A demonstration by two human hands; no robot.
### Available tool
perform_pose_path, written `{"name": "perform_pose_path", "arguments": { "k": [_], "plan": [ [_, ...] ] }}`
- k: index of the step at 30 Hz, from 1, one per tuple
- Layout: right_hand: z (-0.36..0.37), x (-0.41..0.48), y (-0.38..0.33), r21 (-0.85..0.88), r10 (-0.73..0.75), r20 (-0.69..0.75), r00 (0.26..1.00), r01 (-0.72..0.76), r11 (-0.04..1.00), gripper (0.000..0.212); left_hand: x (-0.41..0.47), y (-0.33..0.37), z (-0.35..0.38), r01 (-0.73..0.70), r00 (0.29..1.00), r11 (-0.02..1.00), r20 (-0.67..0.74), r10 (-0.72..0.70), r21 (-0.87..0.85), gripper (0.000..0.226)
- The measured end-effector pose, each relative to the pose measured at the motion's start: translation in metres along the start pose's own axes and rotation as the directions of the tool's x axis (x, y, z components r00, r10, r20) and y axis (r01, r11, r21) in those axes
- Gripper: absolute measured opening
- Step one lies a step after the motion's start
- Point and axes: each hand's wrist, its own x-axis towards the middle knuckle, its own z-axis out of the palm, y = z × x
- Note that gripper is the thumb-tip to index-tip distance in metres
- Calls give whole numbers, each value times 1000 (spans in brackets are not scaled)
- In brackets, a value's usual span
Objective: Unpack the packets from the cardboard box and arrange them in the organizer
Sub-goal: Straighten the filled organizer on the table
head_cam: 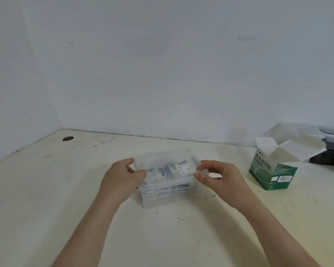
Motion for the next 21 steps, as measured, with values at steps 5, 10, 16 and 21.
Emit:
{"name": "perform_pose_path", "arguments": {
  "k": [5, 10, 16, 21],
  "plan": [
    [3, 3, -3, 60, 69, -87, 994, -64, 996, 9, -4, -7, 2, 6, 1000, 1000, -8, -6, -11, 34],
    [6, 1, 0, 390, 322, -9, 947, -293, 873, 29, 4, -12, 2, 51, 999, 995, -11, -52, -83, 24],
    [6, -1, -6, 618, 444, 270, 854, -508, 600, 12, 9, -17, 7, 170, 984, 949, 93, -150, -266, 51],
    [7, 1, -10, 541, 407, 97, 908, -391, 744, 17, 16, -18, 15, 124, 987, 978, -78, -138, -167, 68]
  ]
}}
